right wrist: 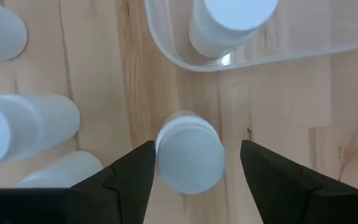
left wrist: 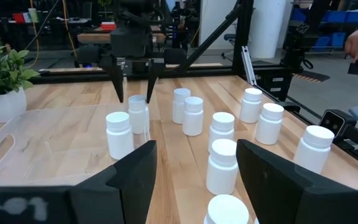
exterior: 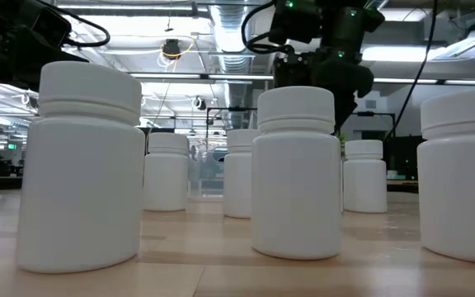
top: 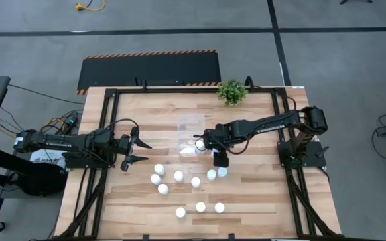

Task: Pick and place pill bottles into a basket
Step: Put the pill bottles into the container

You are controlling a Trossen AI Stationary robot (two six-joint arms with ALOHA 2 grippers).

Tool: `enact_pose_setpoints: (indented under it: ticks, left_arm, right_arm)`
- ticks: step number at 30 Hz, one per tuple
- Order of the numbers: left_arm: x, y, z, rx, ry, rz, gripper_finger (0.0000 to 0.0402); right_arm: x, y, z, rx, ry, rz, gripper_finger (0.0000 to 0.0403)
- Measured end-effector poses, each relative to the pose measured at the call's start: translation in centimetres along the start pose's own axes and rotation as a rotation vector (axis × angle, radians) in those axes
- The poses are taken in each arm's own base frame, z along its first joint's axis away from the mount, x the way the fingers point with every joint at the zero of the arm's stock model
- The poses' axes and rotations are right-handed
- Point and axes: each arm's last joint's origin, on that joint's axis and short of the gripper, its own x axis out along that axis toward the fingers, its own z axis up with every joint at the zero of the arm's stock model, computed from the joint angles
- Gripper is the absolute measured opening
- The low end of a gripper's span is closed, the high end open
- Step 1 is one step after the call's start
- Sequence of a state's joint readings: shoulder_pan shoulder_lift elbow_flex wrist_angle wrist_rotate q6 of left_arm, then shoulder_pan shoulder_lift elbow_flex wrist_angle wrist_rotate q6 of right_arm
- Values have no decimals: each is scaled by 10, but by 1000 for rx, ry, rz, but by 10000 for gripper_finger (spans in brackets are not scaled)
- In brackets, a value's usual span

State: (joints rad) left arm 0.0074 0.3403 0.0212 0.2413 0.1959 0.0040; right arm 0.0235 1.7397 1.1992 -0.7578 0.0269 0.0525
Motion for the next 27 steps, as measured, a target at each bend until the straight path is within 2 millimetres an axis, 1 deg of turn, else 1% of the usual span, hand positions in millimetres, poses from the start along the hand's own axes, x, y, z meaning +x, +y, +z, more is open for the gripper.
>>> enact_pose_setpoints:
  ticks: [9,21,24,27]
  left_arm:
    - [0,0,0,0,0,0,211]
    - [0,0,0,0,0,0,211]
    - [0,0,0,0,1,0,211]
    - [0,0,0,0,0,0,211]
  right_arm:
    - [0,0,-1,1,8,0,224]
    - [0,0,-2,0,15,1,151]
    - [0,0,-2,0,15,1,149]
    - [0,0,-2,0,15,1,162]
